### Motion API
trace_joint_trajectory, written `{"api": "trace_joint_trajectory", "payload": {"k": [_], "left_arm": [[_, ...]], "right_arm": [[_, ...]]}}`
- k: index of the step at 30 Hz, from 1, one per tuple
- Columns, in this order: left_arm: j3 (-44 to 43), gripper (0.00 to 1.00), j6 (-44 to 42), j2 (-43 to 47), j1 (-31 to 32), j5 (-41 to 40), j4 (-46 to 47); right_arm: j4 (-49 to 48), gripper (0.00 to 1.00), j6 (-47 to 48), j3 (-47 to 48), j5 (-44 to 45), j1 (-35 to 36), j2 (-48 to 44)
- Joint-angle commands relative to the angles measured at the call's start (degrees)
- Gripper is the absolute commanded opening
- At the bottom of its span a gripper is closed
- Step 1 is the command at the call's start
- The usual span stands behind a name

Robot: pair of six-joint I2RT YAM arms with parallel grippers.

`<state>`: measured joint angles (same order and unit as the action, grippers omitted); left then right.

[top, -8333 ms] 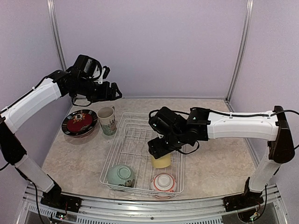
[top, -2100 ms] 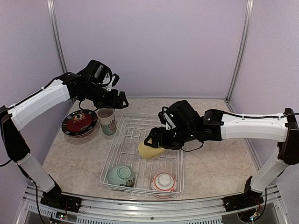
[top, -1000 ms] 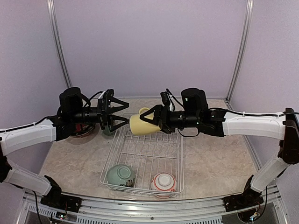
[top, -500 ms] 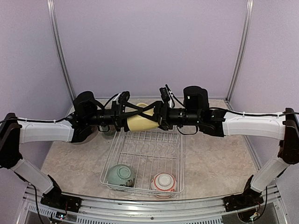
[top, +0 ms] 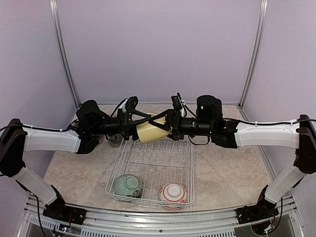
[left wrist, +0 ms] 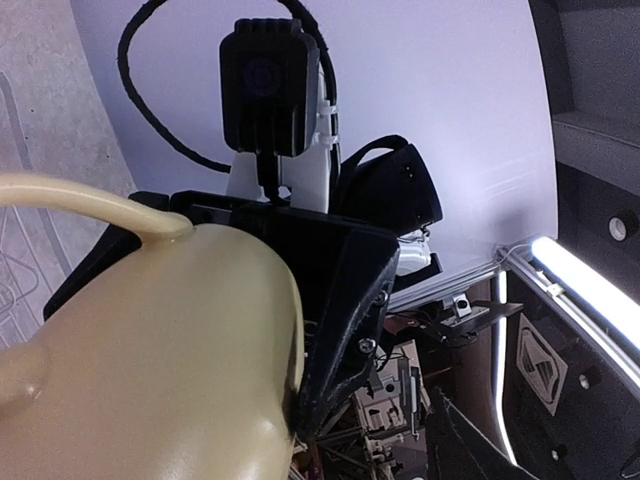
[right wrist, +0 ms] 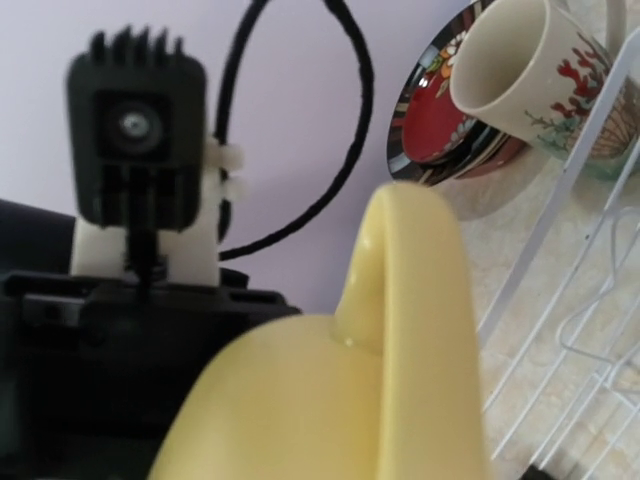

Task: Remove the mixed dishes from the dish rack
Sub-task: Pass from the right arm to the left

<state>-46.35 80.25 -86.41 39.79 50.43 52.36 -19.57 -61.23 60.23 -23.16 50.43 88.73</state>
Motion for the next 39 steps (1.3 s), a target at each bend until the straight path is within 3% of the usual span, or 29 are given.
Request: {"api": "trace_joint_trajectory", "payload": {"k": [1, 6, 10, 16, 21, 30, 32, 37, 39], "left_arm": [[1.38, 0.55, -1.32, 0.99, 0.46, 1.29, 2.67], [1.42, 0.38, -1.06, 0.17, 0.46, 1.35, 3.87], [1.3, 0.18, -0.98, -0.48, 0.46, 1.18, 4.14], [1.33, 0.01, -1.21, -0.98, 0.38, 1.19, 4.36], [1.35, 0.0, -1.84, -0.48, 0.12, 0.38, 2.37], [-0.15, 0.0, -10.89, 6.19, -0.28, -0.05, -12.47], [-0.25, 0.0, -13.02, 8.1, -0.77, -0.2, -15.69], [-0.07, 0.0, -15.77, 12.19, -2.68, 0.27, -22.36], [-0.95, 0.0, -18.02, 14.38, -3.33, -1.16, -29.34]], "right_arm": [[-7.97, 0.0, -1.56, -0.25, -0.98, -0.78, -2.26], [-9.83, 0.0, -2.74, -0.46, -1.91, -0.86, -1.47], [-11.31, 0.0, -4.0, -0.6, -2.85, -0.9, -0.86], [-12.51, 0.0, -5.01, -1.08, -3.11, -0.86, -0.53], [-11.37, 0.0, -4.36, -0.9, -3.53, -0.95, -0.18], [-6.64, 0.94, -1.88, -6.59, 1.67, -2.93, -5.6], [-5.04, 1.0, -1.04, -7.18, 2.27, -3.47, -6.74], [-3.29, 1.0, -0.49, -8.17, 2.12, -4.8, -7.93], [-0.34, 1.0, 1.19, -7.23, 2.76, -5.05, -8.17]]}}
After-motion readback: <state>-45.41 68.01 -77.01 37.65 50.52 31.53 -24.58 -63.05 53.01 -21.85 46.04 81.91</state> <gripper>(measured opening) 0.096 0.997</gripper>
